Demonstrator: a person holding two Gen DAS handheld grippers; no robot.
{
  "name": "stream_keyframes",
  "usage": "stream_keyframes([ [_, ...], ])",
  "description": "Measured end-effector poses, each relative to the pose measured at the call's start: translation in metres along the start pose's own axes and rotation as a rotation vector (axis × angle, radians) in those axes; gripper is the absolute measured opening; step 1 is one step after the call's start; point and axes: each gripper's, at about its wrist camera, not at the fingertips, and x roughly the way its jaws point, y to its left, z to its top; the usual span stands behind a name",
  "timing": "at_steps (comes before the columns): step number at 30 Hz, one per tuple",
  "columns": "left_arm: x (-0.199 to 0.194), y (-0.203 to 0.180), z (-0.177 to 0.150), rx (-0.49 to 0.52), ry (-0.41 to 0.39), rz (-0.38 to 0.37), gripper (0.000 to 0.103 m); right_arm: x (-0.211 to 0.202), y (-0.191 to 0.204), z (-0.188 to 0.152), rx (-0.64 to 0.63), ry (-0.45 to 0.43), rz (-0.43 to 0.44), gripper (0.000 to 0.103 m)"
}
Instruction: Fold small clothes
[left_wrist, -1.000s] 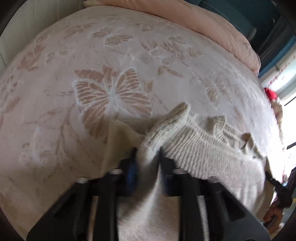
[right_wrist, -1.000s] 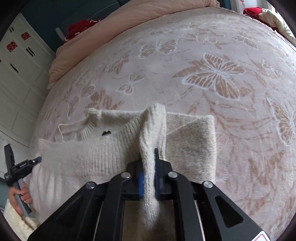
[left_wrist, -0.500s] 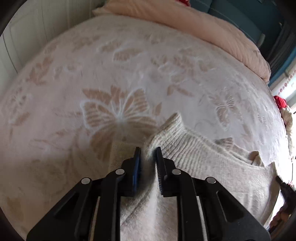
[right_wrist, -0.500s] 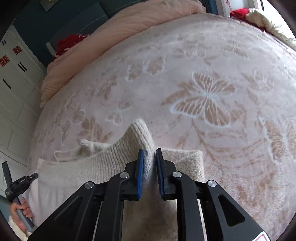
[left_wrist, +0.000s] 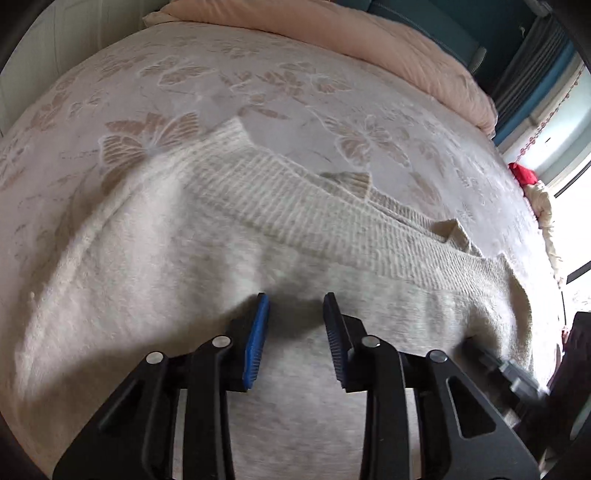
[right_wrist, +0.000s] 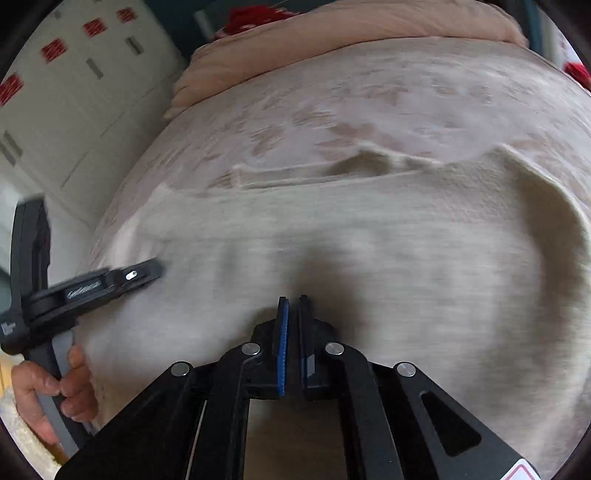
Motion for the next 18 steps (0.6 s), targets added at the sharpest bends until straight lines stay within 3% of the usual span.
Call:
stream_keyframes([
  [2,0.001,0.016,0.003,-0.003,-0.005,0.035,0.029,-0.024,-0.065,0.000,0.161,-0.045,-0.034,0.000],
  [4,0.001,0.032,0.000,-0.027,0.004,0.012,0.029,-0.052,-0.108,-0.003,0.264,-0.087,-0.151,0.000],
  [6,-0.005,0.042,-0.006,-0.073,-0.009,-0.034,0.027,-0.073,-0.116,-0.010,0.286,-0.096,-0.190,0.003],
  [8,-0.025,0.046,-0.012,-0.125,-0.033,-0.061,0.028,-0.091,-0.106,-0.020,0.253,-0.103,-0.176,0.008],
  [11,-0.069,0.065,-0.029,-0.209,-0.108,-0.071,0.059,-0.119,-0.098,-0.049,0.226,-0.129,-0.215,0.047],
  [12,-0.085,0.077,-0.037,-0.245,-0.144,-0.035,0.073,-0.129,-0.101,-0.061,0.250,-0.144,-0.228,0.051],
  [13,-0.094,0.085,-0.045,-0.268,-0.159,-0.012,0.078,-0.136,-0.105,-0.070,0.276,-0.146,-0.235,0.051],
  [18,-0.098,0.137,-0.087,-0.500,-0.098,0.013,0.080,-0.127,-0.127,-0.107,0.421,-0.072,-0.111,0.055],
])
